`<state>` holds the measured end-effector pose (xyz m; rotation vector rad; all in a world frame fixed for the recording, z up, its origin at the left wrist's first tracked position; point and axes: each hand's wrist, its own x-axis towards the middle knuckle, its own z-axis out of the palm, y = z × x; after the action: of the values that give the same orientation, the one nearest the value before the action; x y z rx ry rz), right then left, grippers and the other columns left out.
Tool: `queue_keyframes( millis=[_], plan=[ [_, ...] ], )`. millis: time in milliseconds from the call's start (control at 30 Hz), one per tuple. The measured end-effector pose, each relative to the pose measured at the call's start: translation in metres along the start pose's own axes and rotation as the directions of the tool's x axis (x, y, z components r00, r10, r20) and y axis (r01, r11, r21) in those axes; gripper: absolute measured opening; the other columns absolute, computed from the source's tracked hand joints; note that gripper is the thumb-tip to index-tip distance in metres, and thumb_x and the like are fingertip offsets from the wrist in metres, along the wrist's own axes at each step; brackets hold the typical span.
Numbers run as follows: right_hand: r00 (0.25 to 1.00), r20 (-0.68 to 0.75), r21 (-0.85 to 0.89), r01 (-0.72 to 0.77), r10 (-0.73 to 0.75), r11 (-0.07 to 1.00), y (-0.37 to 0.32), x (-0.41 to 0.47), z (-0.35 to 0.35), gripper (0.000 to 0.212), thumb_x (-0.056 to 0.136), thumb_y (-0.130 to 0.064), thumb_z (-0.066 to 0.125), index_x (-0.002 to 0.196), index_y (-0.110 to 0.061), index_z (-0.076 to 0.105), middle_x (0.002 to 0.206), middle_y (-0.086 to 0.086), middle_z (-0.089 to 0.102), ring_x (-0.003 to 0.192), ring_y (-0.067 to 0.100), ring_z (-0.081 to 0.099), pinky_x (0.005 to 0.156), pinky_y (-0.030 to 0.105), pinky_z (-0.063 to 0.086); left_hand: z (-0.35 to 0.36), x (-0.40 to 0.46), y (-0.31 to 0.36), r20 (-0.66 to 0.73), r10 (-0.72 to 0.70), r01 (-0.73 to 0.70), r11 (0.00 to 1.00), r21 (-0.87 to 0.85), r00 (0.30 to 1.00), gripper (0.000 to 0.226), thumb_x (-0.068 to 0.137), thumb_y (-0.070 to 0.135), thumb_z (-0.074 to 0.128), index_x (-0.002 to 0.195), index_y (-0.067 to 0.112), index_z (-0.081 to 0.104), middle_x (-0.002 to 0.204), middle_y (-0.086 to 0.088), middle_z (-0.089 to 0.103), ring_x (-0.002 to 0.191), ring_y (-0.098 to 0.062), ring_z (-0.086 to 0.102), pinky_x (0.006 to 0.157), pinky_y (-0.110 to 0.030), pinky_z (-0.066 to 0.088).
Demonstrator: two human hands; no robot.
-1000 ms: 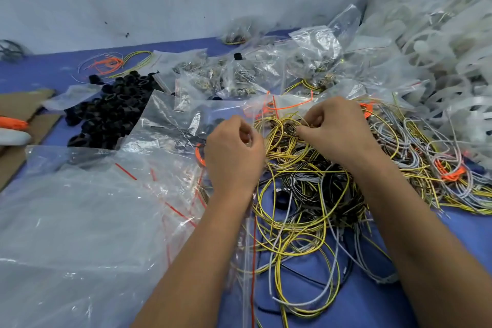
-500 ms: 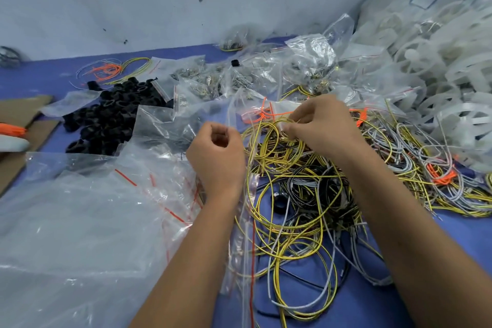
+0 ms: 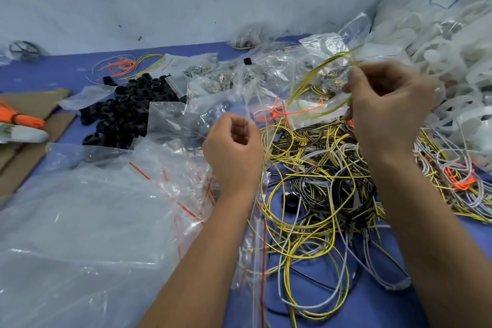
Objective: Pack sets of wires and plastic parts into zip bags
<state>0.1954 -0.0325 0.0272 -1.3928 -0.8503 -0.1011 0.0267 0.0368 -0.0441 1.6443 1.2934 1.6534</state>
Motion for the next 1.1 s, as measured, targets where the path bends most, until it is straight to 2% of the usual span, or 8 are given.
queue_keyframes(
  millis=[133, 300, 567, 800, 867, 967, 1033, 1100],
  plan=[
    [0.984, 0.157, -0.049, 0.090, -0.081, 0.995, -0.007, -0.021, 0.019, 0.011, 0.088, -0.026, 0.073, 0.081, -0.019, 0.079, 0.069, -0.008, 0.073, 0.052, 0.012, 0.068, 0.054, 0.028, 0.051, 0.000, -0.003, 0.005, -0.029, 0.257, -0.255, 0.965, 0.063, 0.966, 0.010, 0.086, 0.006, 0.070, 0.080, 0.011, 0.064, 0.077, 0.001, 0.059, 0.063, -0.009, 0.052, 0.059, -0.017, 0.041],
    [0.956, 0.276, -0.137, 0.145, -0.103, 0.980, -0.008, -0.032, 0.031, 0.012, 0.088, -0.022, 0.075, 0.078, -0.017, 0.077, 0.064, -0.008, 0.071, 0.054, 0.008, 0.067, 0.056, 0.034, 0.057, 0.001, -0.011, 0.011, 0.070, 0.457, -0.462, 0.882, 0.090, 0.887, 0.007, 0.092, 0.008, 0.070, 0.085, 0.006, 0.068, 0.084, -0.005, 0.059, 0.062, -0.016, 0.051, 0.059, -0.022, 0.039],
    [0.750, 0.649, 0.152, -0.290, 0.125, 0.945, 0.005, -0.031, 0.033, 0.008, 0.091, 0.004, 0.068, 0.089, 0.004, 0.076, 0.077, 0.023, 0.074, 0.064, 0.014, 0.067, 0.058, 0.026, 0.056, 0.004, -0.017, 0.015, 0.117, 0.545, -0.550, 0.835, 0.021, 0.830, 0.001, 0.092, 0.001, 0.070, 0.091, 0.001, 0.071, 0.090, -0.011, 0.061, 0.074, -0.020, 0.055, 0.065, -0.024, 0.043],
    [0.532, 0.825, 0.107, -0.478, 0.190, 0.872, 0.015, -0.030, 0.030, 0.028, 0.090, 0.019, 0.047, 0.103, 0.010, 0.070, 0.093, 0.029, 0.070, 0.084, 0.029, 0.068, 0.072, 0.034, 0.056, 0.008, -0.025, 0.020, 0.172, 0.602, -0.592, 0.798, -0.112, 0.780, 0.006, 0.094, 0.000, 0.068, 0.095, -0.005, 0.071, 0.096, -0.017, 0.064, 0.088, -0.026, 0.061, 0.080, -0.029, 0.052],
    [0.533, 0.815, 0.090, -0.504, 0.228, 0.859, 0.019, -0.031, 0.028, 0.025, 0.090, 0.019, 0.046, 0.099, 0.012, 0.068, 0.089, 0.030, 0.068, 0.083, 0.030, 0.066, 0.071, 0.035, 0.054, 0.009, -0.026, 0.021, 0.207, 0.598, -0.579, 0.802, -0.148, 0.775, 0.009, 0.094, 0.002, 0.068, 0.097, -0.006, 0.072, 0.099, -0.018, 0.065, 0.091, -0.029, 0.064, 0.084, -0.033, 0.053],
    [0.683, 0.684, 0.054, -0.398, 0.257, 0.916, 0.027, -0.030, 0.029, 0.014, 0.096, 0.002, 0.059, 0.089, 0.007, 0.070, 0.078, 0.020, 0.065, 0.071, 0.023, 0.064, 0.062, 0.033, 0.054, 0.009, -0.027, 0.023, 0.230, 0.566, -0.539, 0.825, -0.172, 0.792, 0.013, 0.095, 0.006, 0.064, 0.098, -0.004, 0.071, 0.099, -0.015, 0.064, 0.088, -0.023, 0.062, 0.080, -0.028, 0.052],
    [0.799, 0.521, -0.006, -0.346, 0.298, 0.938, 0.030, -0.028, 0.034, 0.030, 0.103, -0.015, 0.057, 0.085, 0.007, 0.067, 0.075, 0.018, 0.065, 0.066, 0.024, 0.063, 0.061, 0.037, 0.052, 0.008, -0.025, 0.022, 0.212, 0.515, -0.488, 0.856, -0.169, 0.831, 0.014, 0.096, 0.009, 0.060, 0.097, -0.001, 0.070, 0.097, -0.011, 0.063, 0.081, -0.017, 0.059, 0.072, -0.025, 0.051],
    [0.784, 0.451, 0.047, -0.498, 0.426, 0.866, 0.023, -0.025, 0.037, 0.046, 0.109, -0.035, 0.047, 0.087, -0.002, 0.070, 0.079, 0.011, 0.075, 0.071, 0.023, 0.074, 0.062, 0.033, 0.058, 0.007, -0.022, 0.019, 0.195, 0.437, -0.418, 0.899, -0.128, 0.878, 0.012, 0.096, 0.009, 0.060, 0.097, 0.003, 0.070, 0.095, -0.007, 0.062, 0.079, -0.013, 0.057, 0.069, -0.024, 0.049]
  ],
)
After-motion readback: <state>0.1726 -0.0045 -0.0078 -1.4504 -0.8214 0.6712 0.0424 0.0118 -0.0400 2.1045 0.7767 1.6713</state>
